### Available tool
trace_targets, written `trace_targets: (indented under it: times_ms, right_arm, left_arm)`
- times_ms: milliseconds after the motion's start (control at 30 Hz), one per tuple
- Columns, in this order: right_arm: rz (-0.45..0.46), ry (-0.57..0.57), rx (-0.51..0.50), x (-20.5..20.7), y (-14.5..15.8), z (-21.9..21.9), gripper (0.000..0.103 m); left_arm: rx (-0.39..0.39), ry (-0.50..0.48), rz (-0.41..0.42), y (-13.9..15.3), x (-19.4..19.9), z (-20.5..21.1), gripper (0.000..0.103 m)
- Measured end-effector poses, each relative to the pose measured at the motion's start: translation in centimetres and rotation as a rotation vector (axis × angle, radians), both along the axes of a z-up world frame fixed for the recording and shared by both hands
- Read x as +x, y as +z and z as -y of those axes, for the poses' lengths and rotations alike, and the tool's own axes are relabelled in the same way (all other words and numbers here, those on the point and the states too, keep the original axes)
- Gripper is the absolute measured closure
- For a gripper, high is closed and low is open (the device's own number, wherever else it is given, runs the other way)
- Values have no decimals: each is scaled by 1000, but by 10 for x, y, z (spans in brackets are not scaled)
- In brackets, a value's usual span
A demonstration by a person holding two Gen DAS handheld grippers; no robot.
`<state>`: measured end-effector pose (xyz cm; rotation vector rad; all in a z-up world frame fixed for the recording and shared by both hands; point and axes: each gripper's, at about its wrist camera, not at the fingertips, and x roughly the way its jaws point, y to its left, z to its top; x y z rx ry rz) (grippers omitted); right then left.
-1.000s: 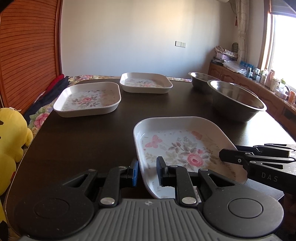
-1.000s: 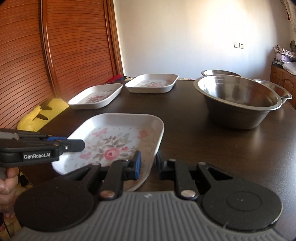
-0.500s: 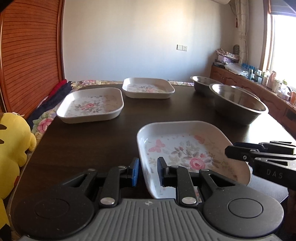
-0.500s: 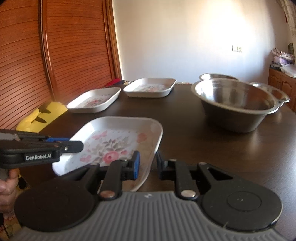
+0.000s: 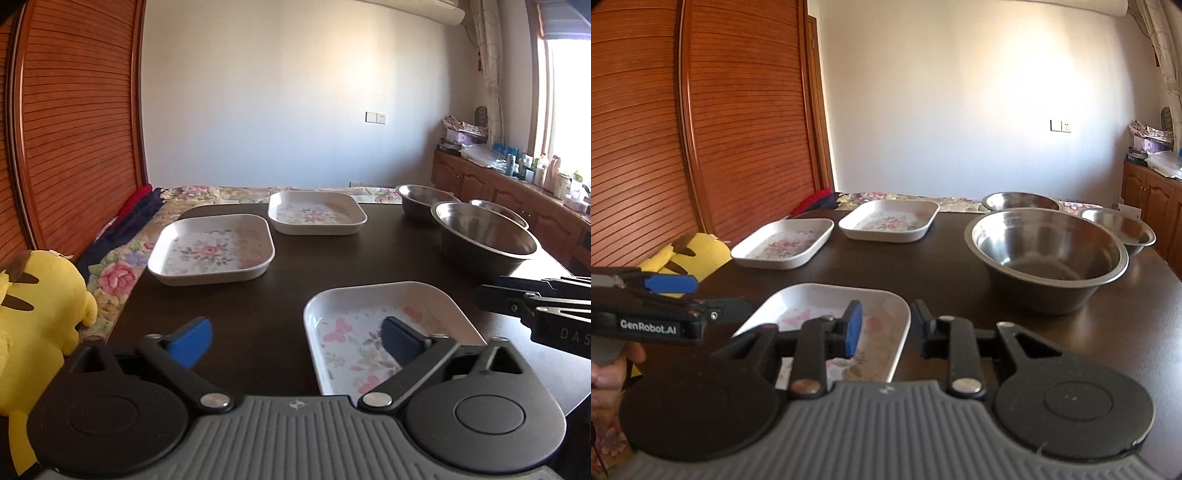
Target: Organize plates and bowls
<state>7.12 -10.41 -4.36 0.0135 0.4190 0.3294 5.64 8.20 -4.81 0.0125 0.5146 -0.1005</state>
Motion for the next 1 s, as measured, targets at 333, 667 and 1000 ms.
trace_targets:
  times_ms: [333,667,1000]
  right_arm:
    - [0,22,-14,7,7,-8,72]
    - [-6,56,-36,27,14,-24,72]
    - [-14,110,-46,56,29,-45,69]
  left_arm:
    - [13,42,-19,11,6,-9,0]
    - [28,56,-17,32,14,-21,0]
    - [73,80,-6,39,46,-51,0]
